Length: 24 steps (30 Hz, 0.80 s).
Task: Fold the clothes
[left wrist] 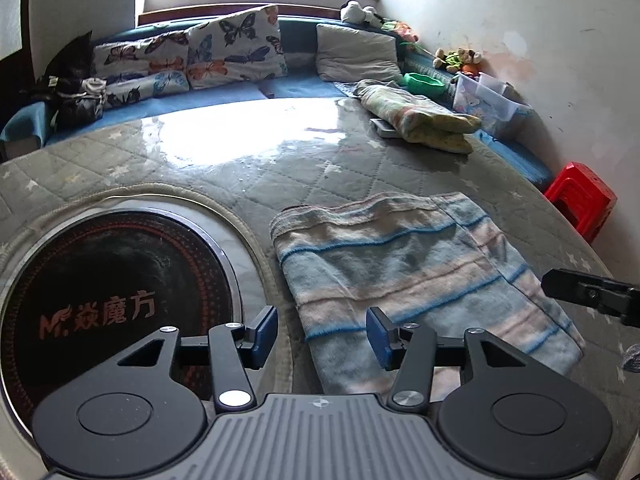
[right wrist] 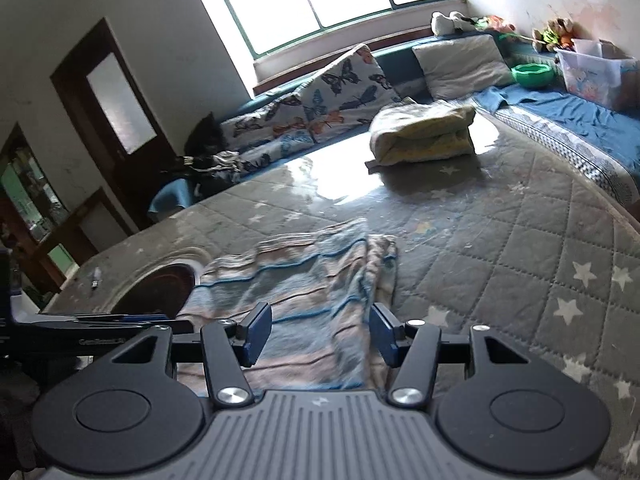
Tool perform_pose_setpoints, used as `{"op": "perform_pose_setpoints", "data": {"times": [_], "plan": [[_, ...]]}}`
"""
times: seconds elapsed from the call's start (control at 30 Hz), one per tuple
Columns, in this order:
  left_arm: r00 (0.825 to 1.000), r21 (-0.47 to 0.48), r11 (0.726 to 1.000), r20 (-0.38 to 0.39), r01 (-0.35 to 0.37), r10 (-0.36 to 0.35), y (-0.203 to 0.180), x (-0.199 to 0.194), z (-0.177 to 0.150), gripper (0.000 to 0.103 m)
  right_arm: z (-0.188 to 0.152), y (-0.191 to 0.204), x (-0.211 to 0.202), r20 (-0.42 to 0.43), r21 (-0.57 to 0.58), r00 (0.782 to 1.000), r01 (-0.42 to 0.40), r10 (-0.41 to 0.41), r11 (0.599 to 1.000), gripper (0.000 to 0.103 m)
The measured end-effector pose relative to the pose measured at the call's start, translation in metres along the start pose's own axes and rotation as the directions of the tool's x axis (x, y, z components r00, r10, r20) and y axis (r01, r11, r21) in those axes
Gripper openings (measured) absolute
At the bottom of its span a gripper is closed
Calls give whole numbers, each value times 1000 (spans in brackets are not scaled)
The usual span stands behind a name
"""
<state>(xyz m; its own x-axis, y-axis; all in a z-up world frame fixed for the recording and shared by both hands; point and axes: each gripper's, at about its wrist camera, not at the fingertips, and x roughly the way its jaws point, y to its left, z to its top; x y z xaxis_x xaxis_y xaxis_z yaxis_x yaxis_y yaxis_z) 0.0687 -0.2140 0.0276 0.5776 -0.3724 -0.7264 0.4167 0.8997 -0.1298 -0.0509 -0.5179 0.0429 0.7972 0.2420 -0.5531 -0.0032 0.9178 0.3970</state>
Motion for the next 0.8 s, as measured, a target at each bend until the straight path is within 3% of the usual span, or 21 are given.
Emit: {"op": "perform_pose_setpoints", "data": {"times": [0.2, 0.4, 0.6, 0.8], "plan": [[1000, 71, 997, 12, 4, -5, -10, -9, -15, 52, -13, 9, -9, -8, -4, 998, -69, 69, 998, 55], [1000, 124, 992, 0, -19, 20, -15, -4, -28, 52, -27, -7, 3, -48, 56, 998, -47, 50, 997, 55], [1000, 120, 992, -2, -23, 23, -12, -1, -31, 53, -13, -1, 2, -45, 14, 998, -43, 44, 999, 59], [1000, 108, 994, -1, -20, 21, -10, -1, -32, 55, 9, 12, 30, -56, -48, 997, -54, 52, 997, 59]]}}
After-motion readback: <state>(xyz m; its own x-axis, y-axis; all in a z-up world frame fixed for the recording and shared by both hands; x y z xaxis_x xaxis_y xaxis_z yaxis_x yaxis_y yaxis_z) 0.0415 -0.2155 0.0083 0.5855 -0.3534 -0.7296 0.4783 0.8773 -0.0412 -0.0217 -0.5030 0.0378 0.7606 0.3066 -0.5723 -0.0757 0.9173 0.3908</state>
